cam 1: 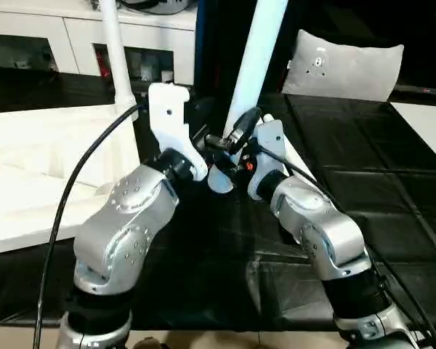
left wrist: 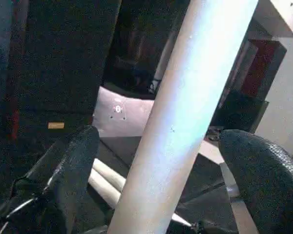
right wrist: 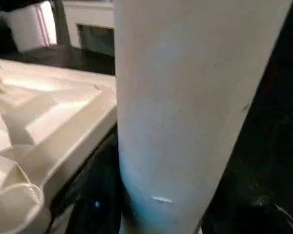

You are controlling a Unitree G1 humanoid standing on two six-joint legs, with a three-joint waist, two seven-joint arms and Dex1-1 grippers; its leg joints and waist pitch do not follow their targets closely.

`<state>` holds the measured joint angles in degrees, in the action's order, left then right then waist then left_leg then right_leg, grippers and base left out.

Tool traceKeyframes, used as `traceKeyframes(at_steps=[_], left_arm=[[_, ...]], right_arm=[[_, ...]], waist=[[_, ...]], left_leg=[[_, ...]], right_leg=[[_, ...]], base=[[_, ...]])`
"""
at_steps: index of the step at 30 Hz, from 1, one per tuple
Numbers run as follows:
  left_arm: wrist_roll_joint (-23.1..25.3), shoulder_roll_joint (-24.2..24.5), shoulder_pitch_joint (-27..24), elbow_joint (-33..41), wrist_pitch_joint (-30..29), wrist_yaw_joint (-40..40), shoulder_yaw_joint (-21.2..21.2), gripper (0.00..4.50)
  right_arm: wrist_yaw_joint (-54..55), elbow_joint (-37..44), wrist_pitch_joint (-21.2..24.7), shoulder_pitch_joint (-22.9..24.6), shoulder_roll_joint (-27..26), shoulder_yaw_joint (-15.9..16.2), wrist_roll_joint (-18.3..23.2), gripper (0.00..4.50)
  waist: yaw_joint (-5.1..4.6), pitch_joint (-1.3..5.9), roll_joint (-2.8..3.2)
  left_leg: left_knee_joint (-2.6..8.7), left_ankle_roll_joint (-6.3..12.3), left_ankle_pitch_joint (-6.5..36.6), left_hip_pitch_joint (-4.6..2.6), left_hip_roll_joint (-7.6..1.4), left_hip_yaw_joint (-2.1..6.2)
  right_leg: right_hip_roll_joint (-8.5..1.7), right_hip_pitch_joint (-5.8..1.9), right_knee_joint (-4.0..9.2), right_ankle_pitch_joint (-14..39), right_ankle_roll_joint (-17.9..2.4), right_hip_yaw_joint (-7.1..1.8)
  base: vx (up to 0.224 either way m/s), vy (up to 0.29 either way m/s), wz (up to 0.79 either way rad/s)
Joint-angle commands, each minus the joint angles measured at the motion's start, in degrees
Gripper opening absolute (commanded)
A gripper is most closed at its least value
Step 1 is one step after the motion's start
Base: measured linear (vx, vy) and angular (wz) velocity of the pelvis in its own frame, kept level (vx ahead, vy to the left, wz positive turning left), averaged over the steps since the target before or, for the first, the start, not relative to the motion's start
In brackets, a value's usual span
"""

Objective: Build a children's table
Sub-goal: Pick table leg

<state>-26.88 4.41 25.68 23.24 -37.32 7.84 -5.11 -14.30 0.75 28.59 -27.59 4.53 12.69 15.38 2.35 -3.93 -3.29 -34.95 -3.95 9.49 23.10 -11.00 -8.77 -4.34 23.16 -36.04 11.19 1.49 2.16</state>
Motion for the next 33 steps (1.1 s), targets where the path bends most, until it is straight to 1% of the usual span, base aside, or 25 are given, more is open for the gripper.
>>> traceKeyframes(at_steps=[1,2,3,4,5,8,9,10,11,13,14,16,18,21,23,26,27,28,33], left_arm=[[1.23,-0.55,0.79,-2.12,0.29,-0.74,-1.84,4.13],[1.4,-0.72,0.79,-2.56,0.97,-0.79,-1.4,3.99],[1.62,-0.74,0.79,-2.81,1.21,-0.66,-1.19,3.99],[1.95,-0.61,0.81,-3.05,1.35,-0.54,-1.11,3.86],[2.56,-0.4,0.77,-3.38,1.57,-0.12,-1.03,3.71],[2.83,-0.06,0.66,-3.66,2.03,0.53,-0.82,3.65],[2.86,0.05,0.66,-3.67,2.16,0.71,-0.8,3.53],[2.86,0.05,0.66,-3.67,2.16,0.71,-0.8,3.29],[2.94,0.15,0.64,-3.67,2.29,0.78,-0.85,3.27],[3.02,0.26,0.62,-3.73,2.53,0.85,-0.92,3.24],[3.22,0.27,0.6,-3.78,2.76,1.05,-0.99,2.9],[3.37,0.28,0.57,-3.8,2.89,1.2,-1.05,2.81],[3.67,0.36,0.47,-3.82,3.12,1.47,-1.23,2.83],[4.02,0.39,0.39,-3.78,3.31,1.62,-1.34,2.36],[4.09,0.4,0.42,-3.88,3.32,1.76,-1.4,2.28],[4.52,0.55,0.47,-3.97,3.62,1.96,-1.49,2.22],[4.52,0.49,0.49,-4.01,3.65,1.92,-1.4,2.05],[4.58,0.43,0.54,-4.1,3.73,1.79,-1.26,2.01],[4.99,-0.03,0.68,-4.69,4.02,1.23,-0.29,1.93]], right_arm=[[-0.58,-0.18,-0.44,-0.2,-0.48,1.37,-0.56,1.89],[-0.68,-0.05,-0.47,-0.16,-0.56,1.5,-0.62,1.89],[-0.88,0.03,-0.56,-0.12,-0.62,1.6,-0.71,1.89],[-1.16,0.12,-0.68,-0.08,-0.65,1.75,-0.78,1.89],[-1.71,0.21,-0.98,0.04,-0.69,2.01,-1.01,1.89],[-2.58,0.47,-1.22,0.28,-0.55,2.59,-1.43,1.89],[-2.78,0.48,-1.23,0.32,-0.59,2.59,-1.61,1.89],[-2.78,0.48,-1.23,0.32,-0.59,2.59,-1.61,1.89],[-2.86,0.55,-1.26,0.4,-0.59,2.61,-1.7,1.89],[-2.94,0.58,-1.35,0.46,-0.54,2.67,-1.78,1.89],[-3.08,0.61,-1.42,0.53,-0.54,2.67,-1.88,1.89],[-3.15,0.63,-1.46,0.57,-0.55,2.66,-1.95,1.89],[-3.32,0.63,-1.55,0.64,-0.64,2.56,-2.18,1.89],[-3.55,0.55,-1.63,0.58,-0.78,2.32,-2.5,1.89],[-3.64,0.4,-1.71,0.44,-0.75,2.26,-2.56,1.89],[-3.82,0.4,-1.79,0.42,-0.71,2.25,-2.7,1.89],[-3.86,0.4,-1.79,0.42,-0.69,2.26,-2.73,1.89],[-3.93,0.39,-1.8,0.39,-0.67,2.26,-2.81,1.89],[-4.23,0.34,-1.92,0.3,-0.77,2.04,-3.38,1.89]], waist=[[-0.2,3.53,0.71],[-0.36,3.57,0.62],[-0.43,3.58,0.6],[-0.48,3.6,0.59],[-0.52,3.62,0.59],[-0.48,3.69,0.67],[-0.47,3.7,0.67],[-0.45,3.69,0.68],[-0.44,3.61,0.72],[-0.43,3.56,0.75],[-0.46,3.52,0.77],[-0.49,3.5,0.8],[-0.47,3.44,0.86],[-0.54,3.45,0.88],[-0.55,3.43,0.84],[-0.47,3.5,0.93],[-0.51,3.51,0.9],[-0.48,3.51,0.9],[-0.49,3.5,0.97]], left_leg=[[4.81,-5.28,16.44,-1.23,-1.16,-0.11],[4.79,-5.19,16.85,-1.15,-1.1,-0.05],[4.78,-5.13,16.91,-1.15,-1.1,-0.06],[4.76,-5.07,16.89,-1.12,-1.11,-0.05],[4.79,-5.04,16.7,-1.14,-1.2,-0.01],[4.73,-4.89,15.13,-1.17,-1.21,-0.05],[4.72,-4.83,14.78,-1.18,-1.22,-0.08],[4.72,-4.78,14.64,-1.18,-1.23,-0.1],[4.74,-4.77,14.68,-1.23,-1.24,-0.13],[4.78,-4.8,15.27,-1.32,-1.24,-0.13],[4.85,-4.97,15.84,-1.31,-1.26,-0.09],[4.84,-4.98,16.35,-1.35,-1.26,-0.08],[4.91,-5.06,16.87,-1.37,-1.29,-0.03],[4.9,-5.11,17.23,-1.37,-1.26,-0.01],[4.95,-5.0,16.93,-1.25,-1.25,0.03],[4.91,-5.04,16.29,-1.31,-1.28,0.03],[4.92,-5.02,16.08,-1.26,-1.27,0.02],[4.9,-5.0,16.03,-1.32,-1.27,0.0],[4.9,-4.94,16.28,-1.38,-1.28,-0.04]], right_leg=[[-1.96,-1.88,4.66,12.94,-4.46,-1.81],[-2.05,-1.95,4.74,13.73,-4.31,-1.82],[-2.05,-1.92,4.79,13.81,-4.32,-1.83],[-2.05,-1.92,4.79,13.73,-4.36,-1.84],[-2.03,-1.96,4.71,13.22,-4.39,-1.85],[-2.0,-2.04,4.44,10.5,-5.1,-1.86],[-1.99,-2.1,4.35,9.67,-5.47,-1.87],[-1.99,-2.1,4.34,9.44,-5.62,-1.87],[-1.98,-2.06,4.32,9.27,-5.83,-1.9],[-1.99,-2.03,4.36,9.93,-5.94,-1.9],[-2.0,-2.02,4.42,10.56,-5.91,-1.89],[-2.0,-1.97,4.5,11.1,-5.78,-1.9],[-2.03,-1.89,4.55,11.81,-5.76,-1.91],[-2.01,-1.87,4.6,11.91,-5.7,-1.92],[-2.0,-1.99,4.55,11.65,-5.6,-1.91],[-2.04,-2.01,4.43,10.58,-5.97,-1.92],[-2.02,-2.05,4.4,10.22,-6.03,-1.92],[-2.0,-2.02,4.4,9.98,-6.1,-1.92],[-2.03,-2.03,4.42,9.92,-6.42,-1.95]], base=[[0.0,0.0,0.0],[0.0,0.0,0.0],[0.0,0.0,0.0],[0.0,0.0,0.0],[0.0,0.0,0.0],[0.0,0.0,0.0],[0.0,0.0,0.0],[0.0,0.0,0.0],[0.0,0.0,0.0],[0.0,0.0,0.0],[0.0,0.0,0.0],[0.0,0.0,0.0],[0.0,0.0,0.0],[0.0,0.0,0.0],[0.0,0.0,0.0],[0.0,0.0,0.0],[0.0,0.0,0.0],[0.0,0.0,0.0],[0.0,0.0,0.0]])
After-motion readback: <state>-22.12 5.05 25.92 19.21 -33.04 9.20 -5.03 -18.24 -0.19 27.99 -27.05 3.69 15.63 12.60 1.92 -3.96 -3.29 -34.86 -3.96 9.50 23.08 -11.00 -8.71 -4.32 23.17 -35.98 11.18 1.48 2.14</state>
